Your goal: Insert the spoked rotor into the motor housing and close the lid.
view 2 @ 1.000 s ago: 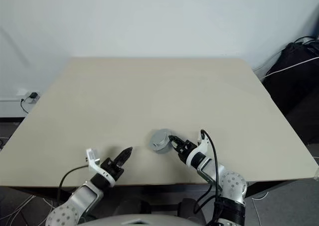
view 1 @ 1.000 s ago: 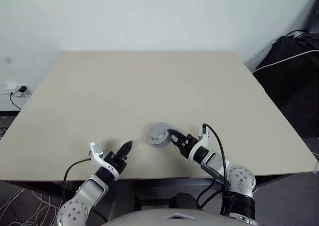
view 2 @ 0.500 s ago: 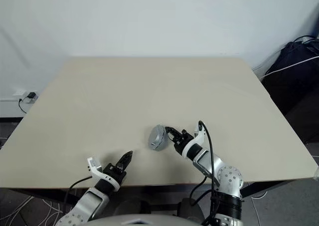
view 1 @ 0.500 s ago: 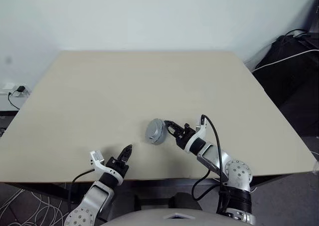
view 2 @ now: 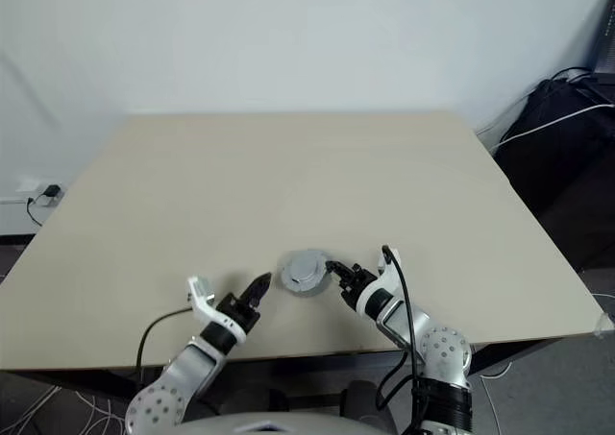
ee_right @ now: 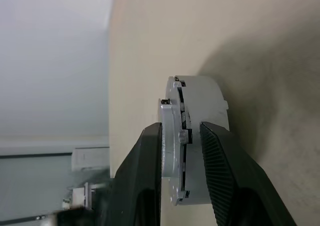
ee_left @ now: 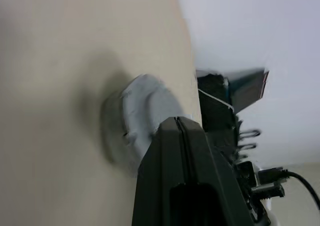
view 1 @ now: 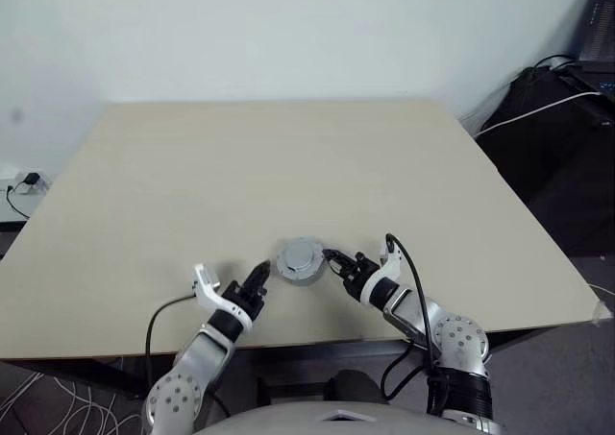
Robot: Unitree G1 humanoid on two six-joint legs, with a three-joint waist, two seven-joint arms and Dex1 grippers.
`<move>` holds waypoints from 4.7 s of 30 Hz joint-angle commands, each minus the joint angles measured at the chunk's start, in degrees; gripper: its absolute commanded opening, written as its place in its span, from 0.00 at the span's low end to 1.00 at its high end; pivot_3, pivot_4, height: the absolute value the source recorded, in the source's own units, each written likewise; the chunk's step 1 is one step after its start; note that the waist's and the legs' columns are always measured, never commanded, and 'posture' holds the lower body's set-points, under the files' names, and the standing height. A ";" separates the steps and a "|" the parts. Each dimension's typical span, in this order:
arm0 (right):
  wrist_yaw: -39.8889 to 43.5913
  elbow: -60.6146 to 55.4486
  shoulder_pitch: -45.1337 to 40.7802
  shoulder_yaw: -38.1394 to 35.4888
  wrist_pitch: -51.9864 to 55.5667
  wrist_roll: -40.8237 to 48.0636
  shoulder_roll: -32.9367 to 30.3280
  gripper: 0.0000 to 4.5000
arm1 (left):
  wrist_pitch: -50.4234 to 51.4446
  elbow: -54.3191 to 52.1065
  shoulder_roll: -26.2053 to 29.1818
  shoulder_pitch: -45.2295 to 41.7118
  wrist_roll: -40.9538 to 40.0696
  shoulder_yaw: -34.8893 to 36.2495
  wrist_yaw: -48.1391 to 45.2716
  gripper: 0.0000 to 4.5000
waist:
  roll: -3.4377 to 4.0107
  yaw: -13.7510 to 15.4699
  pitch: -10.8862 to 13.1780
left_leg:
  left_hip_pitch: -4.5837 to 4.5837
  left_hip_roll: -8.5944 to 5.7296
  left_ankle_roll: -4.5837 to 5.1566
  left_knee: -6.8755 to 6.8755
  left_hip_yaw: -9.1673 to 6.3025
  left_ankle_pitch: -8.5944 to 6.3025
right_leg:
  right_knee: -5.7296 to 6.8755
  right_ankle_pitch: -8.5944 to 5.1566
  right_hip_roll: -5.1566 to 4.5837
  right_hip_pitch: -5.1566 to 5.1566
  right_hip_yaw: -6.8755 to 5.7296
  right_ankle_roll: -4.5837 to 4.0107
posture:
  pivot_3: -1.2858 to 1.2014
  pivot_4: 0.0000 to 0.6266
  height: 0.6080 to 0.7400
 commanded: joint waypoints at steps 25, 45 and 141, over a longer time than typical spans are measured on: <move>4.99 -6.48 2.45 2.07 -1.09 -7.06 -3.20 0.27 | 4.97 16.19 13.62 -26.72 21.34 -4.61 -13.21 0.49 | -0.01 1.66 0.00 | 0.00 -0.03 -0.04 0.18 0.13 0.05 | 0.02 0.13 0.38 0.04 -0.01 0.21 | 0.52 0.00 1.00; 4.21 -9.86 5.26 1.57 -2.82 -7.33 -2.55 0.27 | 14.63 21.95 13.48 -32.97 27.12 -8.49 -17.27 0.00 | 0.00 1.72 -0.01 | -0.02 -0.02 0.04 0.59 0.11 0.02 | 0.10 0.24 0.10 0.15 0.04 0.38 | 0.52 0.00 1.00; 3.88 5.31 -0.74 -1.46 11.39 -4.69 4.51 0.28 | 14.72 19.71 10.95 -29.30 33.66 -5.33 -16.54 0.00 | 0.12 0.93 -0.72 | 0.03 -0.01 -0.01 0.15 0.05 0.04 | 0.03 0.29 -0.04 0.00 0.15 0.05 | 0.52 0.00 1.00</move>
